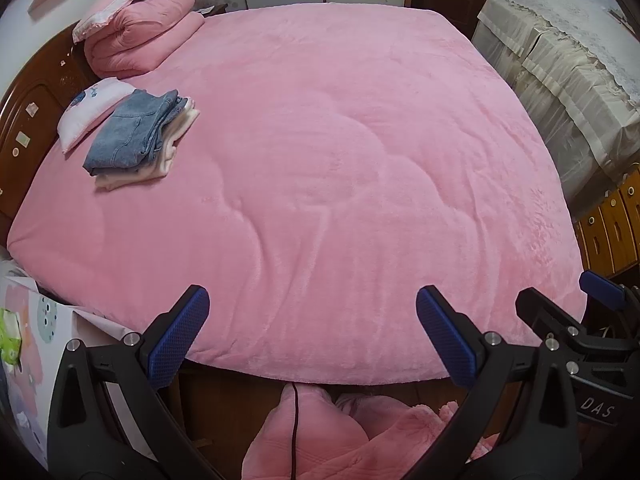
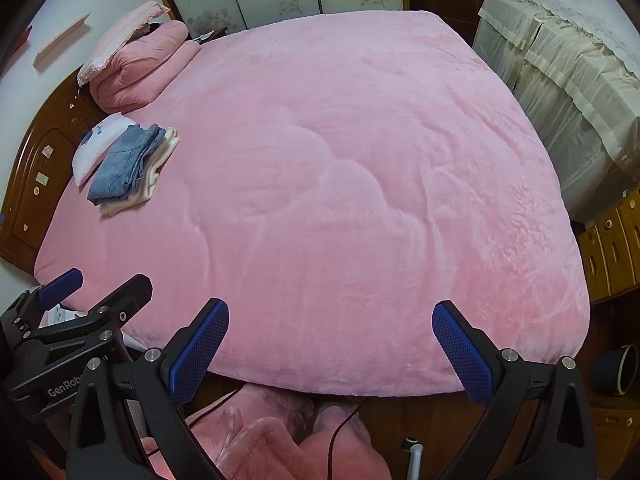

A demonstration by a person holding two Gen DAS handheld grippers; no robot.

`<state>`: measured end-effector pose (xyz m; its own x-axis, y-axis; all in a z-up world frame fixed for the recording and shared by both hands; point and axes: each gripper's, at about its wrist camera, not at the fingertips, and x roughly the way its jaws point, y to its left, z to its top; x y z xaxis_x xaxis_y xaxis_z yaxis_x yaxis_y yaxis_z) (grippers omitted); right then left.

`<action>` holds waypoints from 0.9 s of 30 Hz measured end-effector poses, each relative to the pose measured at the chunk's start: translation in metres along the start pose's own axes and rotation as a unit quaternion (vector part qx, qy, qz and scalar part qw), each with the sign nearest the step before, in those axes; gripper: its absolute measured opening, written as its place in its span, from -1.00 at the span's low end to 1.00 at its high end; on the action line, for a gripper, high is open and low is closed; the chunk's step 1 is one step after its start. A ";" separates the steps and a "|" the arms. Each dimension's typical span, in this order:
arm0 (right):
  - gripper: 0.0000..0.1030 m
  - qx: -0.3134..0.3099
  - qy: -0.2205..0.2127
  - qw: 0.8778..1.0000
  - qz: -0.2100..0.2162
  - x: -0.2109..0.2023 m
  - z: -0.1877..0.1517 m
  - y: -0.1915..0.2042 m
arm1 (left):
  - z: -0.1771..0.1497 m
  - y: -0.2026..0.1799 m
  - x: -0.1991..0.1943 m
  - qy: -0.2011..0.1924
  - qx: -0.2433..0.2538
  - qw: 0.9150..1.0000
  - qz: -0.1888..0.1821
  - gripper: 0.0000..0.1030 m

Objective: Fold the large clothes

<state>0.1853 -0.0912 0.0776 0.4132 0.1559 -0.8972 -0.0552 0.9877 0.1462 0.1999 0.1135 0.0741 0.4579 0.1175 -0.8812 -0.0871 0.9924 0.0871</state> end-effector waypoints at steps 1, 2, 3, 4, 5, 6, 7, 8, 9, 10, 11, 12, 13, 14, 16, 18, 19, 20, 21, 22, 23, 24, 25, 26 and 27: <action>0.99 0.000 0.000 1.000 0.000 0.001 -0.001 0.000 | 0.000 0.000 0.000 0.000 0.000 1.000 0.000 0.99; 0.99 0.001 0.000 1.000 0.000 0.001 0.000 0.002 | 0.000 0.000 0.000 0.000 -0.001 1.000 0.000 0.99; 0.99 0.000 0.000 1.000 -0.001 0.001 0.000 0.002 | 0.000 0.000 0.000 0.000 0.000 1.000 0.000 0.99; 0.99 0.001 0.000 1.000 0.000 0.000 0.000 0.002 | 0.000 0.000 0.000 -0.001 0.000 1.000 0.001 0.99; 0.99 0.002 0.000 1.000 -0.001 0.000 0.000 0.003 | 0.000 0.000 0.000 -0.001 0.001 1.000 0.001 0.99; 0.99 0.001 0.000 1.000 -0.001 0.001 -0.001 0.002 | 0.000 0.000 0.000 0.000 0.001 1.000 0.001 0.99; 0.99 0.002 0.000 1.000 -0.001 0.001 0.000 0.004 | 0.000 0.000 0.000 0.000 0.001 1.000 0.001 0.99; 0.99 0.003 0.000 1.000 -0.001 0.002 0.000 0.004 | 0.000 0.000 0.001 0.001 0.001 1.000 0.001 0.99; 0.99 0.003 0.001 1.000 -0.001 0.002 0.000 0.004 | 0.000 0.000 0.001 0.001 0.001 1.000 0.001 0.99; 0.99 0.003 0.000 1.000 -0.001 0.002 0.000 0.004 | 0.000 -0.001 0.001 0.001 0.000 1.000 0.002 0.99; 0.99 0.003 0.000 1.000 -0.001 0.002 0.000 0.004 | -0.001 -0.001 0.001 0.001 0.001 1.000 0.002 0.99; 0.99 0.003 0.000 1.000 -0.001 0.001 0.000 0.004 | 0.000 -0.001 0.001 0.000 0.000 1.000 0.002 0.99; 0.99 0.003 0.000 1.000 -0.001 0.001 0.000 0.004 | 0.000 -0.001 0.002 0.001 0.001 1.000 0.001 0.99; 0.99 0.003 0.000 1.000 -0.001 0.001 0.001 0.003 | 0.000 -0.001 0.002 0.002 0.001 1.000 0.002 0.99; 0.99 0.003 0.001 1.000 -0.001 0.003 0.001 0.003 | 0.001 -0.002 0.002 0.002 0.000 1.000 0.002 0.99; 0.99 0.003 0.002 1.000 -0.001 0.003 0.001 0.003 | 0.001 -0.002 0.002 0.002 0.000 1.000 0.002 0.99; 0.99 0.002 0.001 1.000 -0.001 0.003 0.002 0.003 | 0.001 -0.002 0.002 0.003 0.000 1.000 0.003 0.99; 0.99 0.002 0.001 1.000 -0.001 0.003 0.002 0.003 | 0.001 -0.002 0.003 0.003 0.001 1.000 0.003 0.99; 0.99 0.002 0.001 1.000 -0.001 0.003 0.002 0.003 | 0.002 -0.002 0.003 0.003 0.001 1.000 0.003 0.99; 0.99 0.002 0.002 1.000 -0.001 0.004 0.002 0.002 | 0.002 -0.002 0.003 0.003 0.001 1.000 0.003 0.99; 0.99 0.002 0.002 1.000 -0.001 0.003 0.003 0.002 | 0.003 -0.002 0.004 0.004 0.002 1.000 0.003 0.99; 0.99 0.002 0.002 1.000 -0.001 0.003 0.002 0.002 | 0.003 -0.002 0.004 0.005 0.003 1.000 0.003 0.99; 0.99 0.002 0.002 1.000 -0.001 0.003 0.002 0.002 | 0.004 -0.003 0.005 0.005 0.004 1.000 0.004 0.99; 0.99 0.002 0.002 1.000 -0.001 0.003 0.003 0.002 | 0.005 -0.003 0.006 0.005 0.006 1.000 0.004 0.99; 0.99 0.003 0.002 1.000 -0.001 0.004 0.002 0.002 | 0.005 -0.003 0.006 0.006 0.008 1.000 0.004 0.99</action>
<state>0.1890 -0.0890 0.0754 0.4090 0.1542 -0.8994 -0.0498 0.9879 0.1467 0.2076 0.1109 0.0706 0.4473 0.1256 -0.8855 -0.0764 0.9918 0.1020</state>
